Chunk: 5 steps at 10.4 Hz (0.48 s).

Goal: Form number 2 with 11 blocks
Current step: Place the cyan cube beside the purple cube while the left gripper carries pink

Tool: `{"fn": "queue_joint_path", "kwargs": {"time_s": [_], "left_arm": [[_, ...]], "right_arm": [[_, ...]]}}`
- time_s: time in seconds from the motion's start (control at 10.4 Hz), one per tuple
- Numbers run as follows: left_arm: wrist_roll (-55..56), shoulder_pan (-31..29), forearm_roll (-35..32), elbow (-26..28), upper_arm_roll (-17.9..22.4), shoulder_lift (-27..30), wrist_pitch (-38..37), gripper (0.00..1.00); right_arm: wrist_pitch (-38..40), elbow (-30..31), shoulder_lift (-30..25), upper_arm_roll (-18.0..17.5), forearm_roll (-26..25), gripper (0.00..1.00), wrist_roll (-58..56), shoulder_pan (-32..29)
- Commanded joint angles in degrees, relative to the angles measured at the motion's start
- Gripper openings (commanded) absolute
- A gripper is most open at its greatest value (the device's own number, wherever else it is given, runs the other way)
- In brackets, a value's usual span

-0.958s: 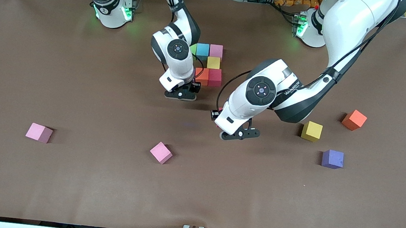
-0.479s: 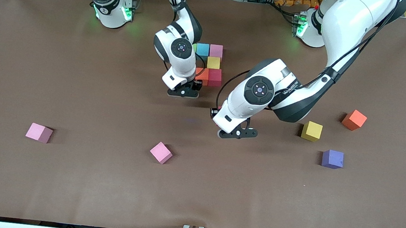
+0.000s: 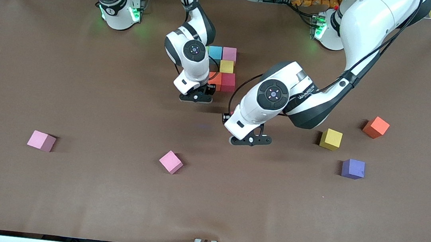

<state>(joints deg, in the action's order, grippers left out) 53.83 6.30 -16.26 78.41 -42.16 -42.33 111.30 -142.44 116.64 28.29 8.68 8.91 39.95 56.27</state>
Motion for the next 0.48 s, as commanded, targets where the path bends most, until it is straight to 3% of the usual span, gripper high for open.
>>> {"fn": "queue_joint_path", "kwargs": {"time_s": [0.0, 0.38], "left_arm": [[-1.3, -0.1, 1.4, 0.4, 0.0, 0.8, -0.7, 0.29], [-1.4, 0.3, 2.1, 0.3, -0.1, 0.3, -0.6, 0.28]], "right_arm": [[0.2, 0.1, 0.1, 0.3, 0.8, 0.97, 1.4, 0.7], [0.1, 0.6, -0.3, 0.3, 0.8, 1.0, 1.5, 0.6]]}}
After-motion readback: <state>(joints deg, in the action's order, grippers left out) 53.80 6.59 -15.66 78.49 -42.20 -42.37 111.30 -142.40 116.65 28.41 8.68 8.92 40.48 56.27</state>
